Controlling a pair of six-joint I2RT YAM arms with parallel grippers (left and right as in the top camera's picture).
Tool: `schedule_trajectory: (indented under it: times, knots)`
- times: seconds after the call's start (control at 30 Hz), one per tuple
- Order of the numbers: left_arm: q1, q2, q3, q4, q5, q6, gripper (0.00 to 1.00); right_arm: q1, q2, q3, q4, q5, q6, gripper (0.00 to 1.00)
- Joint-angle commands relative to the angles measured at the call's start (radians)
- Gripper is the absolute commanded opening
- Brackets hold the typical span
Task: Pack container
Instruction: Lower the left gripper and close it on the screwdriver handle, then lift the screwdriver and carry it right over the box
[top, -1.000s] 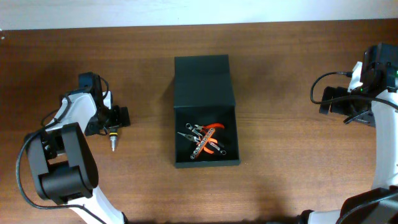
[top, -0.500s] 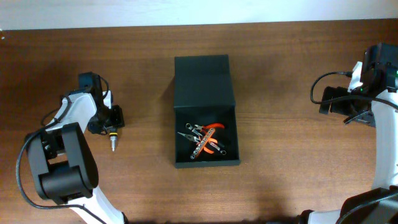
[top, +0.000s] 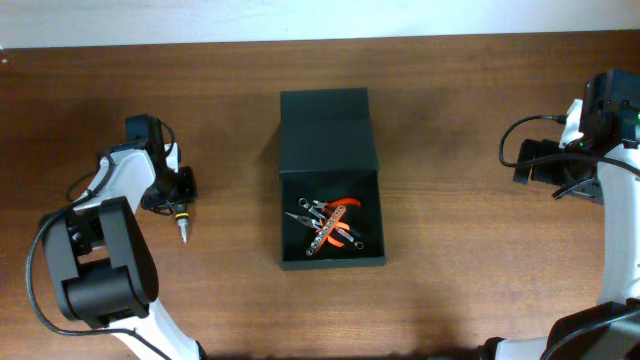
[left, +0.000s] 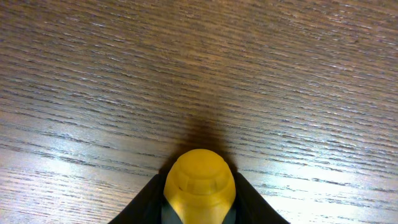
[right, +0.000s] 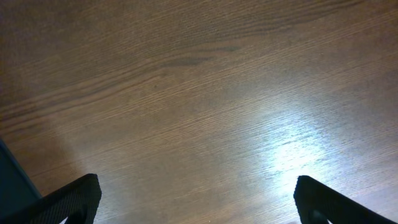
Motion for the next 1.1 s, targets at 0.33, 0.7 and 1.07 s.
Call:
schedule_trajectory:
  times: [0.33, 0.7, 1.07]
  knots:
    - [-0.001, 0.024, 0.205, -0.227, 0.084, 0.01, 0.16, -0.007, 0.002, 0.001, 0.0, 0.008, 0.004, 0.99]
    - [-0.079, -0.088, 0.648, -0.489, 0.237, 0.122, 0.15, -0.007, 0.002, 0.001, 0.0, 0.008, 0.004, 0.99]
    - [-0.424, -0.204, 0.724, -0.516, 0.352, 0.175, 0.15, -0.007, 0.002, 0.001, 0.0, 0.008, 0.004, 0.99]
